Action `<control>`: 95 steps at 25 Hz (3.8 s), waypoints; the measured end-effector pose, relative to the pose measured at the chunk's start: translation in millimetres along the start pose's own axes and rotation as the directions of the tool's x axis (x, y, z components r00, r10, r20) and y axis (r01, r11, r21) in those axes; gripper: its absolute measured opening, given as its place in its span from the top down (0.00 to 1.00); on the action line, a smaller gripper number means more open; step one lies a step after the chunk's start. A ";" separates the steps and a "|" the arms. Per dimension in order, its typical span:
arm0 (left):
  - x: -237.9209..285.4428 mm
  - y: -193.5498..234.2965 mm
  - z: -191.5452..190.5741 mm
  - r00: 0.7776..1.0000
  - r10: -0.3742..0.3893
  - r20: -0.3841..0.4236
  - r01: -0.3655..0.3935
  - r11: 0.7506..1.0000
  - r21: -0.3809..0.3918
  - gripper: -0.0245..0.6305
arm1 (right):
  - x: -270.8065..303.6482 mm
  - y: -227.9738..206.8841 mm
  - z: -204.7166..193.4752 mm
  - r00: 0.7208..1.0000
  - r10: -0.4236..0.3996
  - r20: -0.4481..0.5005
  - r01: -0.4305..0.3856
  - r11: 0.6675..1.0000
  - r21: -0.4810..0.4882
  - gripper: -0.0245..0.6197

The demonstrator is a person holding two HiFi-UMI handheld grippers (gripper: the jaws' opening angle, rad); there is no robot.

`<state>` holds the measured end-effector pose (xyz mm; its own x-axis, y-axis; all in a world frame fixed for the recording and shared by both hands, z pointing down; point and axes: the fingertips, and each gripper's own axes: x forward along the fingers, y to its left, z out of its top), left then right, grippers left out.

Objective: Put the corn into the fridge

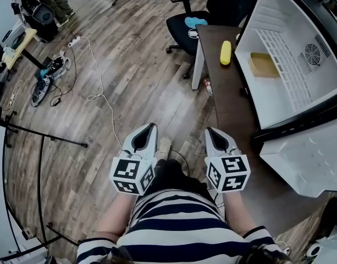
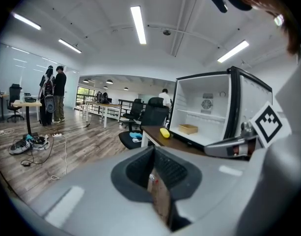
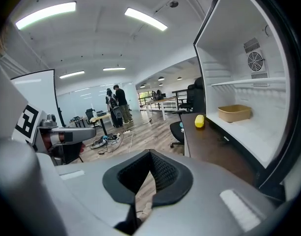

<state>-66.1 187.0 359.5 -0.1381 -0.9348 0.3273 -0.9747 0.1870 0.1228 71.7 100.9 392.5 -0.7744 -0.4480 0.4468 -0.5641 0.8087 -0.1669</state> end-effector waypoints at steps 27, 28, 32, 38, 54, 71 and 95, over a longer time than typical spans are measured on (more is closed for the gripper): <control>253.3 46.8 65.5 0.963 -0.260 -0.076 0.266 0.960 0.088 0.96 | 169.9 -135.5 95.3 0.954 -0.297 0.026 0.295 0.953 0.070 0.91; 260.8 46.7 65.7 0.959 -0.271 -0.082 0.278 0.956 0.091 0.96 | 175.3 -140.4 96.5 0.952 -0.304 0.022 0.302 0.950 0.075 0.89; 289.1 48.4 65.2 0.946 -0.309 -0.101 0.318 0.943 0.096 0.96 | 196.2 -157.8 100.8 0.944 -0.331 0.012 0.328 0.940 0.093 0.85; 329.2 51.9 64.8 0.933 -0.338 -0.123 0.351 0.930 0.109 0.96 | 222.1 -192.0 110.1 0.921 -0.390 0.009 0.387 0.916 0.110 0.79; 410.6 64.5 56.7 0.923 -0.354 -0.149 0.372 0.921 0.117 0.96 | 291.8 -268.9 118.1 0.862 -0.505 -0.041 0.507 0.859 0.072 0.65; 442.4 67.3 33.7 0.910 -0.377 -0.169 0.394 0.916 0.078 0.96 | 330.0 -302.0 91.3 0.813 -0.562 -0.153 0.573 0.818 0.036 0.58; 440.1 79.1 46.2 0.921 -0.365 -0.137 0.378 0.922 0.081 0.96 | 328.8 -297.9 90.4 0.813 -0.561 -0.153 0.574 0.817 0.054 0.58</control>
<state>-212.1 -223.6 470.0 0.2532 -0.8875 0.3851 -0.9653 -0.2054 0.1613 -40.8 -321.7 509.7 -0.2695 -0.7599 0.5915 -0.9209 0.3830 0.0725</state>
